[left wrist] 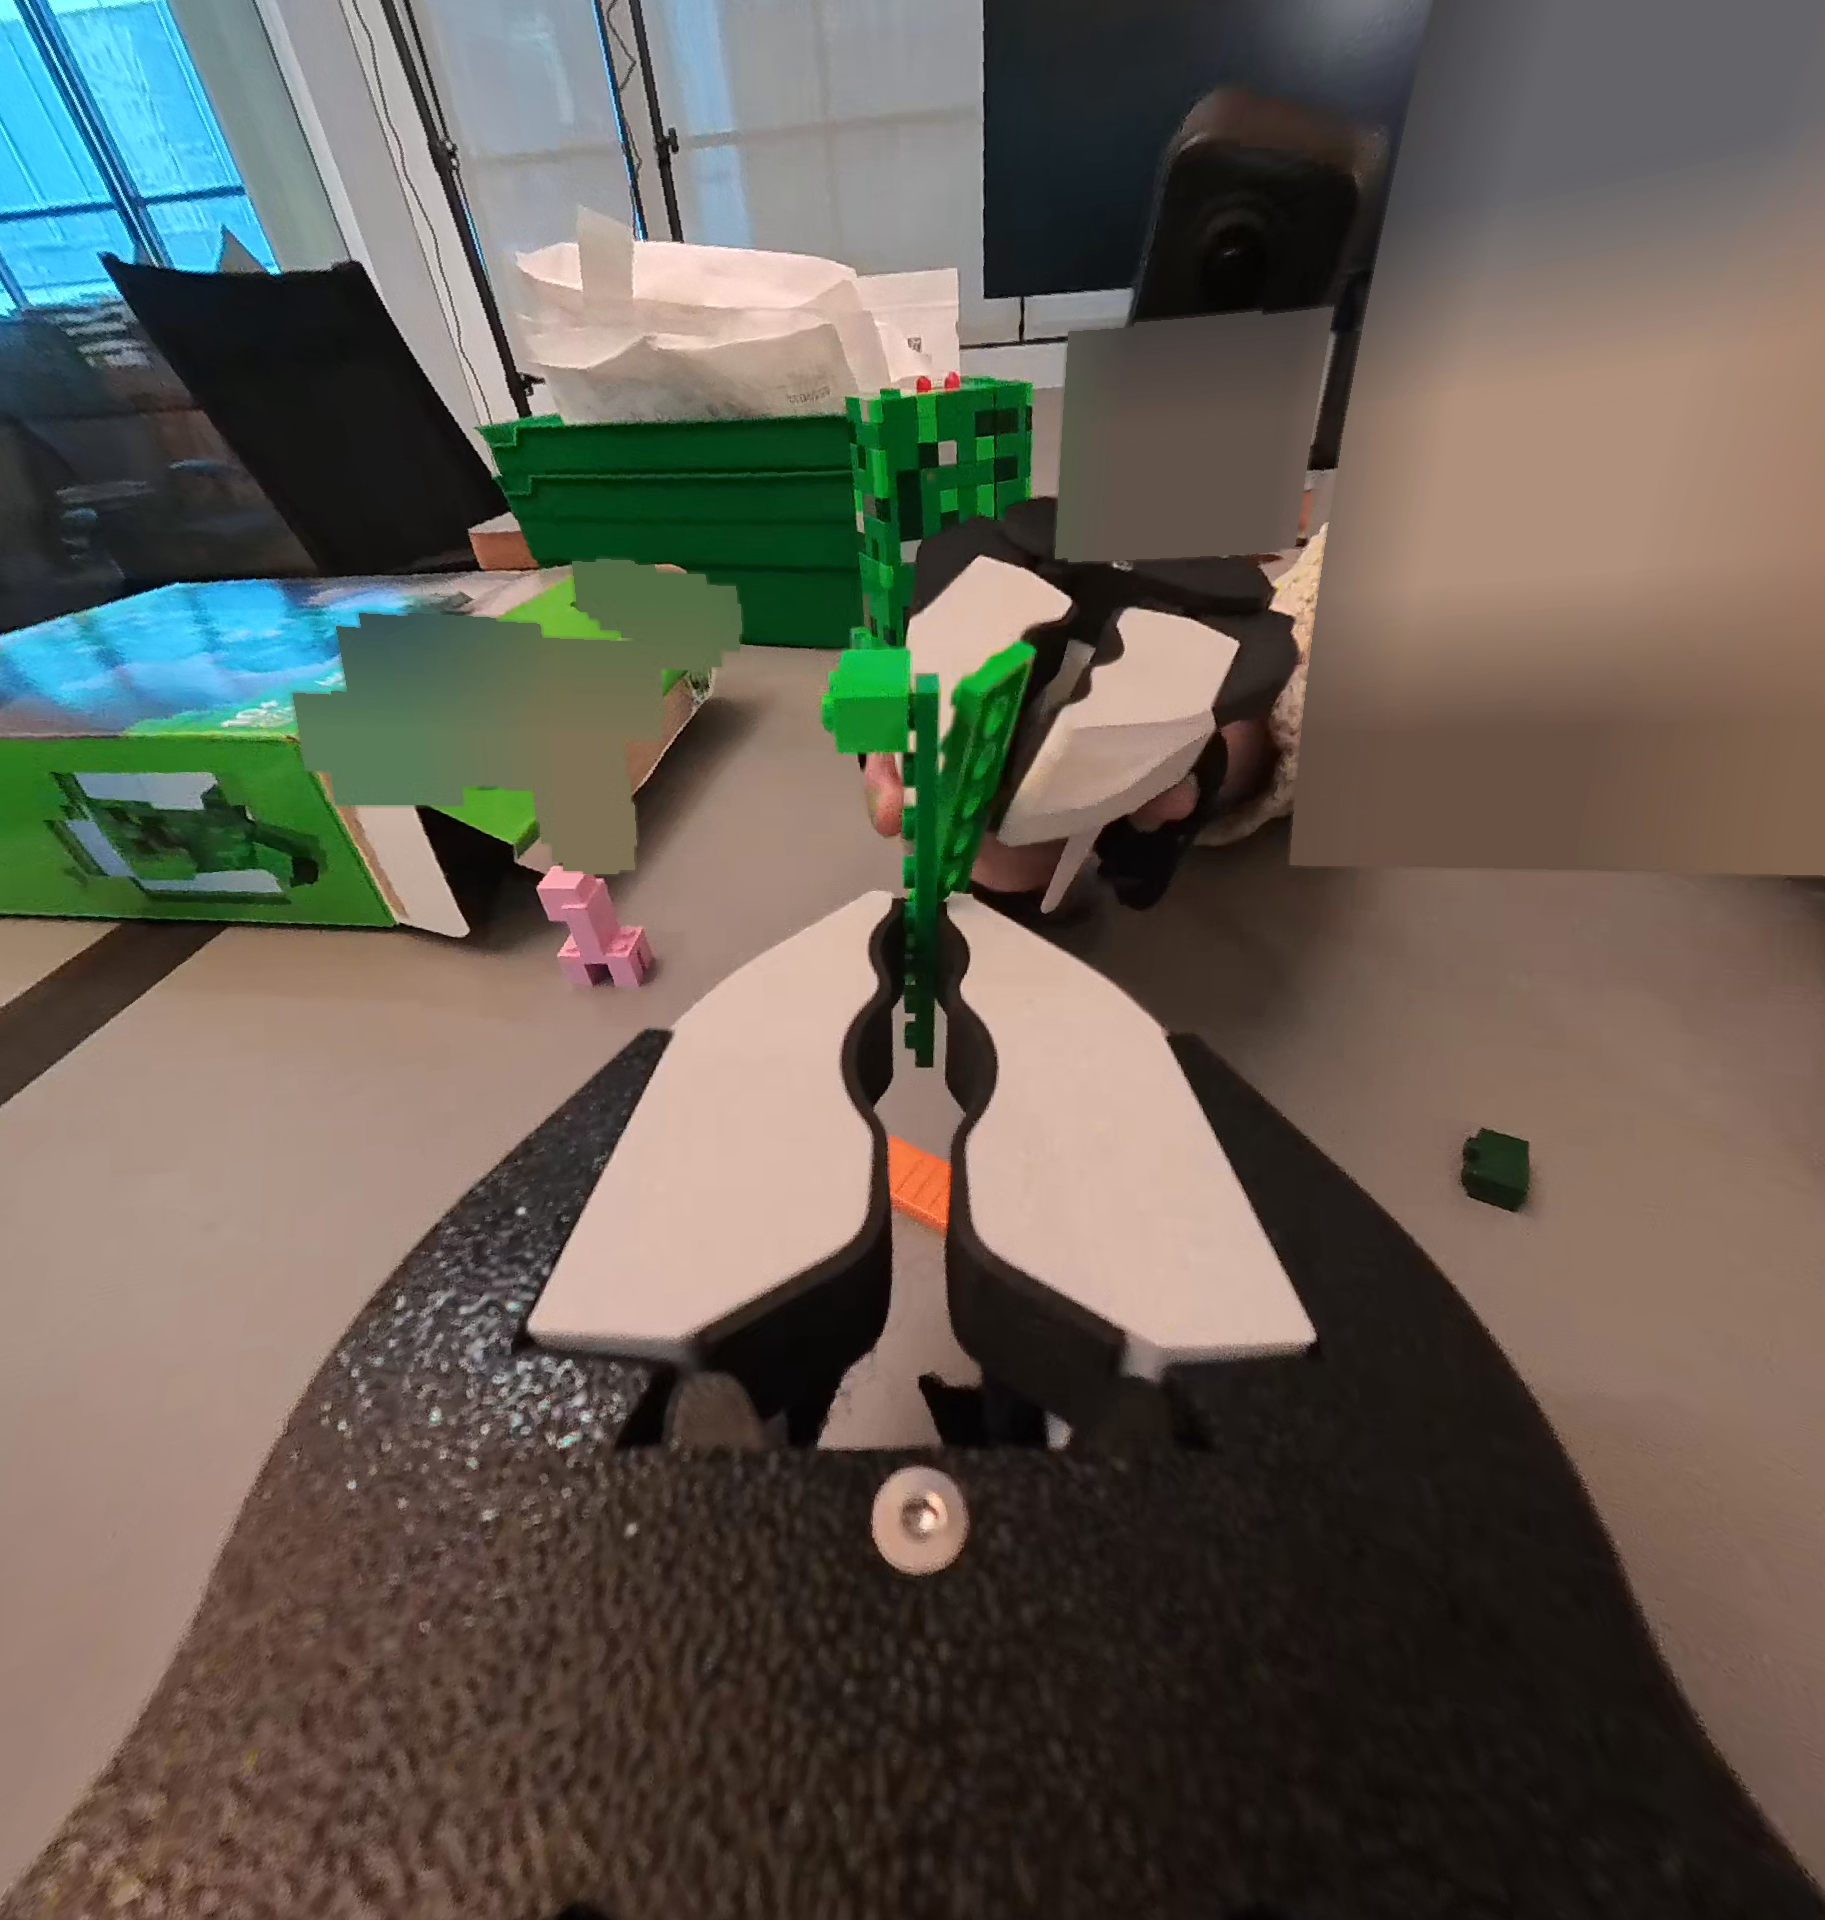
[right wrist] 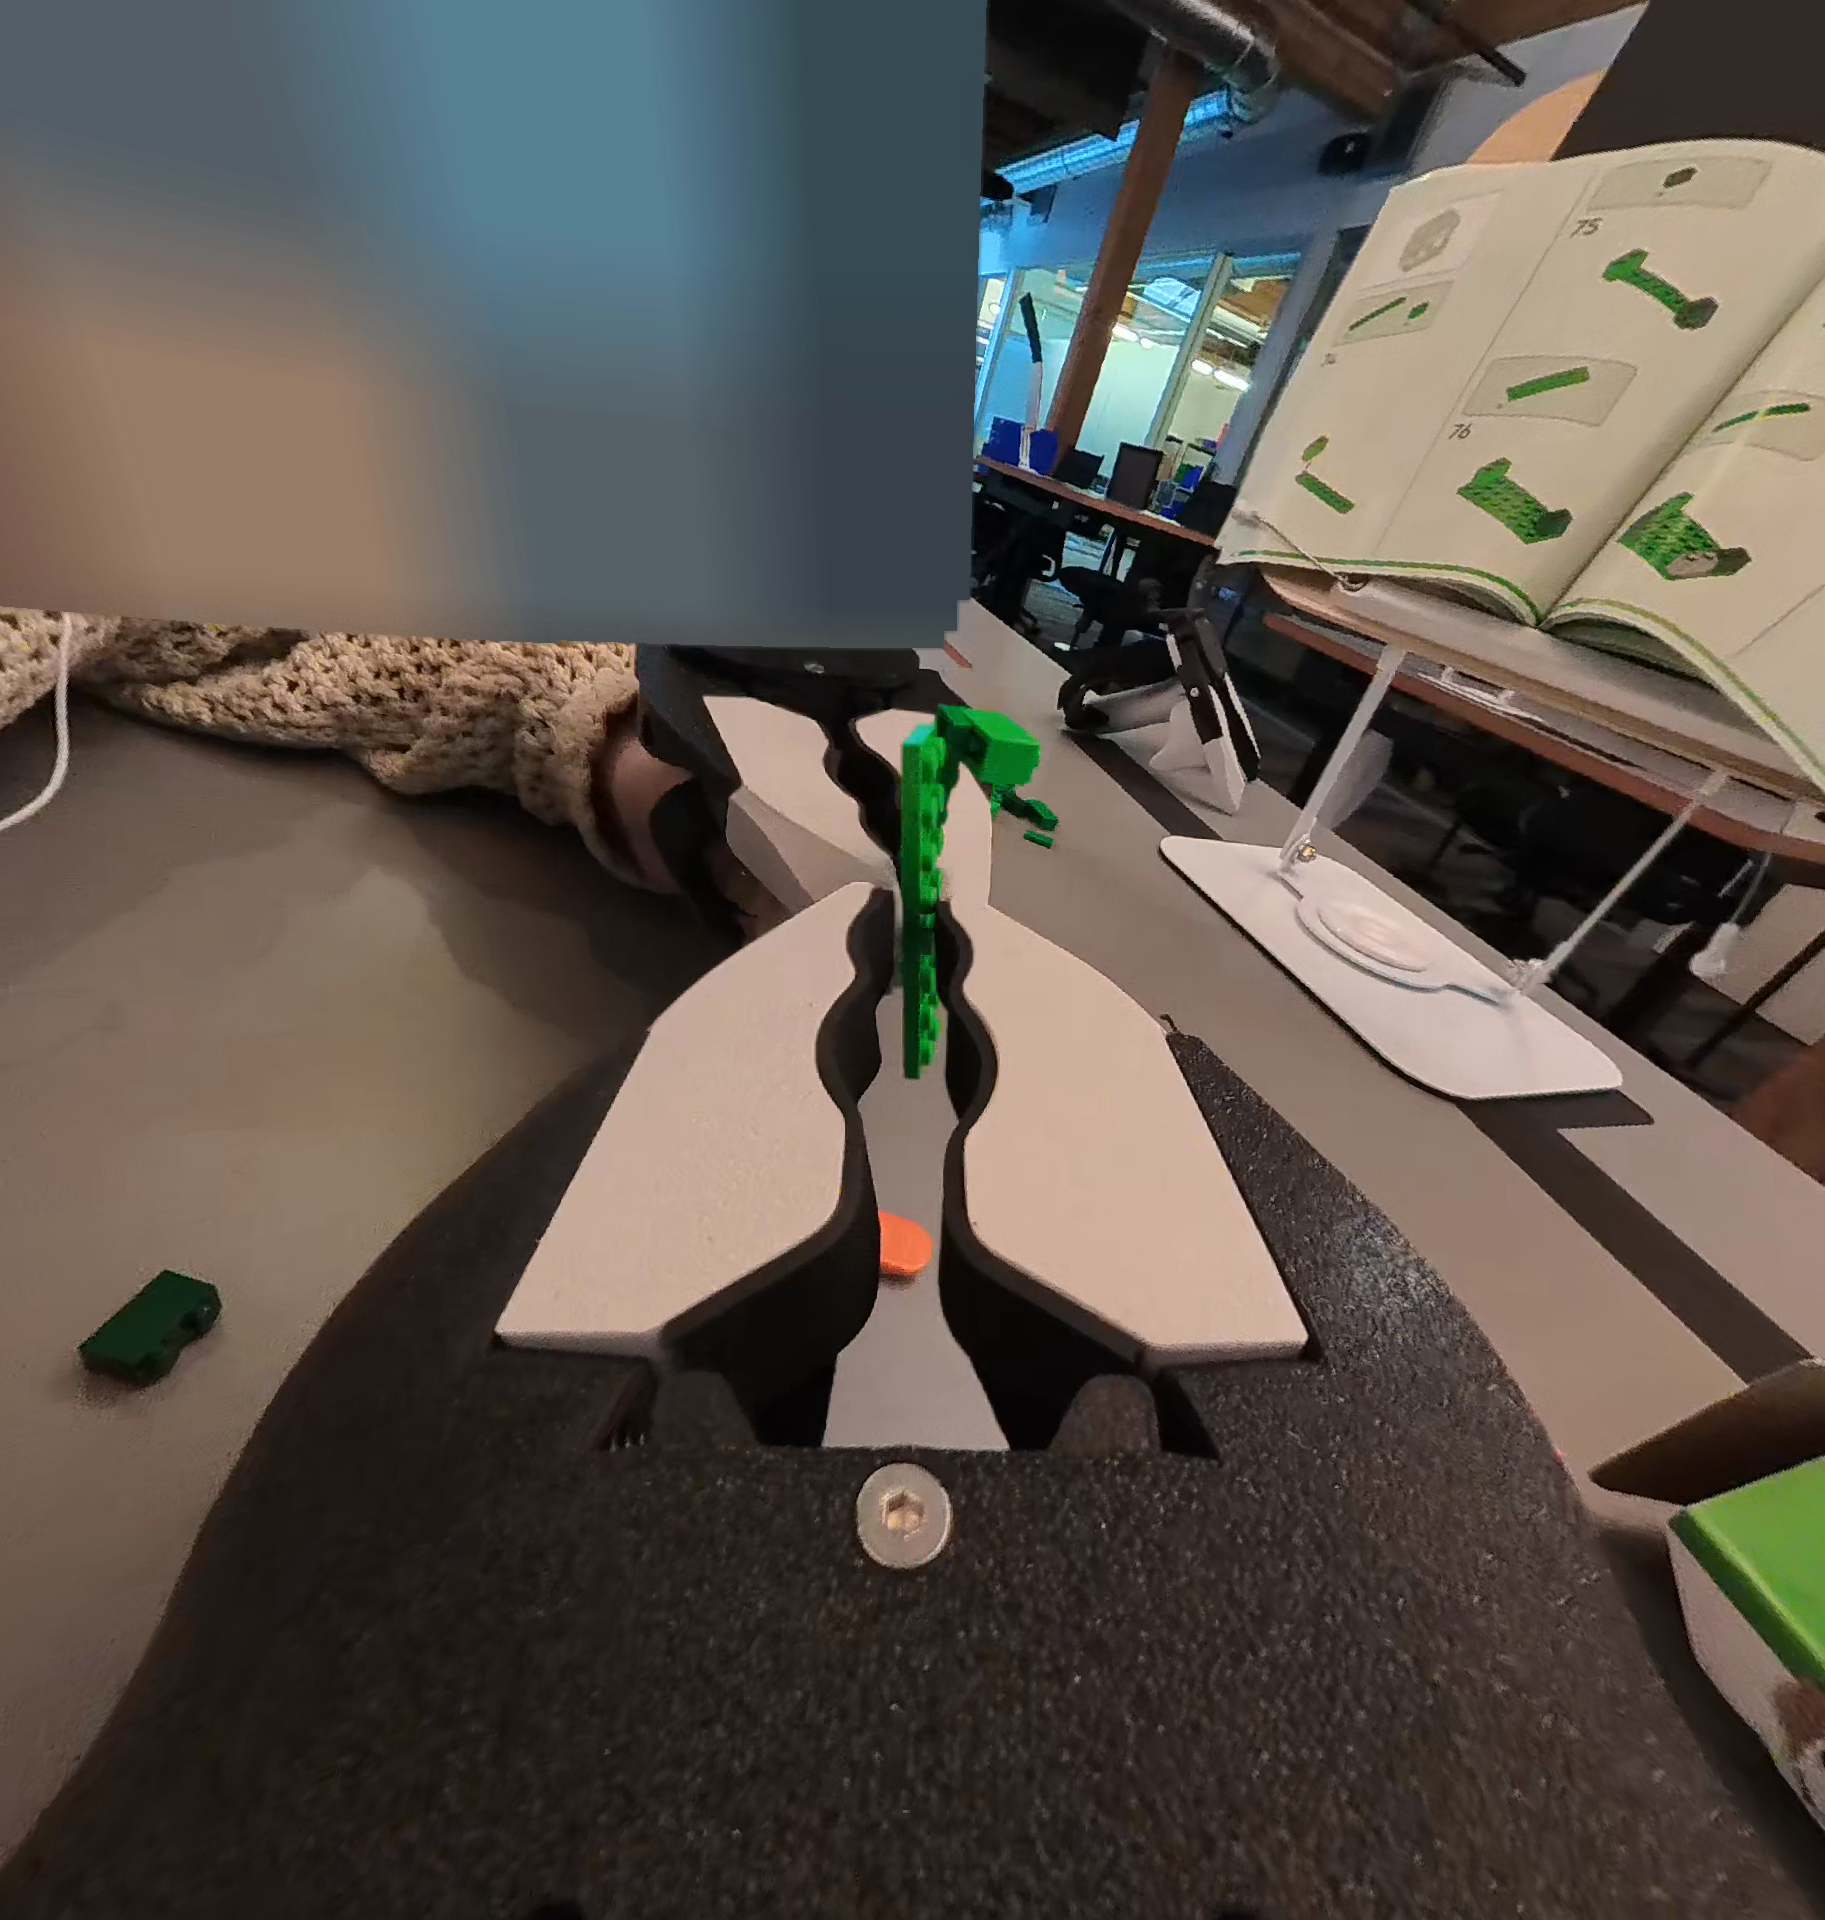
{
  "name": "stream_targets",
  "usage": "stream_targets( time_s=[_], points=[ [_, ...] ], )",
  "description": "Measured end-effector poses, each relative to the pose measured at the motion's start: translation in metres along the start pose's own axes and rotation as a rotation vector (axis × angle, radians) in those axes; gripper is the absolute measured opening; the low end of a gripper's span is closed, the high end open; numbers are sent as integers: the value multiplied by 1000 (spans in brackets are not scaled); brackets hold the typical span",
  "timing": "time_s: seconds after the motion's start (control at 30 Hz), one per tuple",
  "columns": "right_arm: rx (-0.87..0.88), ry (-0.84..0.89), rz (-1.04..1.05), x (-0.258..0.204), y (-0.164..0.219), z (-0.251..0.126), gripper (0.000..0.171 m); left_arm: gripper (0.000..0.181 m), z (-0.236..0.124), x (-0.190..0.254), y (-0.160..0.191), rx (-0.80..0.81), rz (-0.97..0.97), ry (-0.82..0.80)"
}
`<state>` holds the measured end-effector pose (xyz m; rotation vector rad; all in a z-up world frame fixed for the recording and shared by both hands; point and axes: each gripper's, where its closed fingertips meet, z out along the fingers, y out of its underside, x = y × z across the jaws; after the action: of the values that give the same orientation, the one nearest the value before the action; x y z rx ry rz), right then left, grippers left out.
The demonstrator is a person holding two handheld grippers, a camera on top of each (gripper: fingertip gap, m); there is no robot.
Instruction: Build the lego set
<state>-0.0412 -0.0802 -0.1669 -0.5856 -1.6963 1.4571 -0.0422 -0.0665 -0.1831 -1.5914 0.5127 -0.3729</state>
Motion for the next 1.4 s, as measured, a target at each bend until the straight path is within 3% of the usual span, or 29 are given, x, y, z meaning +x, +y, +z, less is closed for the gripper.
stream_targets(
  time_s=[0.27, 0.33, 0.43, 0.53, 0.7, 0.77, 0.87, 1.03, 1.17, 1.4],
  points=[
    [-35, 46, -33, 23, -16, -13, 4, 4, -3, -10, -2, 17, -51, -77],
    [-203, 32, 28, 32, -5, -14, 4, 4, -7, -16, -8, 71, -64, -110],
    [-594, -169, 127, 9, 38, -26, 4, 4, -12, -18, -15, 137, -67, -128],
    [-885, -238, 79, -7, 77, -44, 4, 4, -13, -18, -18, 163, -86, -132],
    [-1004, -290, 125, -22, 93, -49, 4, 4, -10, -12, -18, 160, -117, -115],
    [-982, -253, 124, -14, 88, -48, 20, 4, -9, -10, -18, 165, -125, -110],
    [-775, -174, 182, 3, 54, -30, 38, 3, -7, -6, -20, 175, -135, -91],
    [-388, -158, 306, 7, -5, 0, 19, 4, -5, 0, -22, 187, -132, -54],
    [-272, -158, 303, 2, -17, 14, 10, 4, -3, 6, -20, 170, -111, -22],
    [-222, -208, 336, -4, -22, 17, 4, 4, 0, 11, -17, 140, -83, -11]
  ],
)
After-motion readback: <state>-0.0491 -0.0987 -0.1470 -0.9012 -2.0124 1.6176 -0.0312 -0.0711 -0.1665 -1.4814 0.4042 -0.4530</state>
